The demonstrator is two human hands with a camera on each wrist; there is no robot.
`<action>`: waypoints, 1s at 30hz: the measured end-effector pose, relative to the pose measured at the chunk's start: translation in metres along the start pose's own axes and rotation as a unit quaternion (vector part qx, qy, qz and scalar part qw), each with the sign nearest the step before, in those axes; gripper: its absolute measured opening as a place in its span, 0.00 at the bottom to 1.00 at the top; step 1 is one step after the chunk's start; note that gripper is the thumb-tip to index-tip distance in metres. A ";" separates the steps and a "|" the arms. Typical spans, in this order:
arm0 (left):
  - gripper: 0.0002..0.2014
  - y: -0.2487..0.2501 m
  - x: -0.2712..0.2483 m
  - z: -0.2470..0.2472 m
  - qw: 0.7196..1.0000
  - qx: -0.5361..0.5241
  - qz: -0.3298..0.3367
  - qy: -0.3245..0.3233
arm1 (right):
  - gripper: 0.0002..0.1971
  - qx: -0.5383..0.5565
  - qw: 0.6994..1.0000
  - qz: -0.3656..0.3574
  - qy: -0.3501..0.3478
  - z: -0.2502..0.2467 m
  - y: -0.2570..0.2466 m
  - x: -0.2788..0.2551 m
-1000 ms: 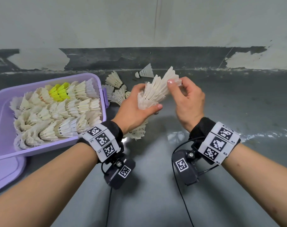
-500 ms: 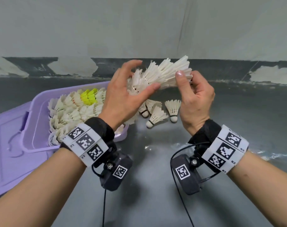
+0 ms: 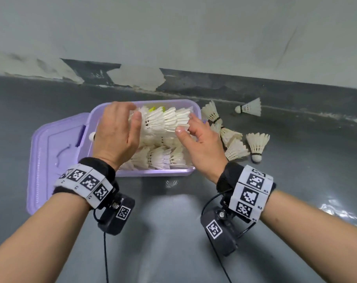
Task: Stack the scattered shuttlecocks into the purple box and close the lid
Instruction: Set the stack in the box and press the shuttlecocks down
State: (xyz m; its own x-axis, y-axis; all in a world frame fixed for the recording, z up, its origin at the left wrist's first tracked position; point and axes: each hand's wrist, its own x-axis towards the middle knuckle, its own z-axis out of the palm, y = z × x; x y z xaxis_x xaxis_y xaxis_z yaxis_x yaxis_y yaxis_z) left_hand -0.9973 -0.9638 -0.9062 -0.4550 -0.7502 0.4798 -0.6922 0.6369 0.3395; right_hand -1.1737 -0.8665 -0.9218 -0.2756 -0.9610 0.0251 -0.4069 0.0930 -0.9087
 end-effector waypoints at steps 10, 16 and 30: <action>0.24 -0.029 -0.022 0.020 0.977 0.086 0.012 -0.193 | 0.23 -0.141 0.980 0.055 -0.130 0.002 0.002 0.007; 0.32 -0.026 -0.024 0.033 0.943 0.119 0.020 -0.311 | 0.22 -0.233 0.956 0.072 -0.162 -0.001 0.011 0.010; 0.33 -0.027 -0.019 0.044 0.929 0.129 0.036 -0.344 | 0.27 -0.361 0.919 -0.092 -0.127 0.011 0.021 0.006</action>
State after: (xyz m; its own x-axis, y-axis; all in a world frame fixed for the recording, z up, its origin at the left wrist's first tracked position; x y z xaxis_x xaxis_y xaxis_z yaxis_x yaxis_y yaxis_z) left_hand -0.9950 -0.9748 -0.9599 -0.6947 -0.6996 -0.1673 -0.7168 0.6928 0.0793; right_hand -1.1742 -0.8734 -0.9457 0.0304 -0.9991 -0.0304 -0.9239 -0.0165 -0.3822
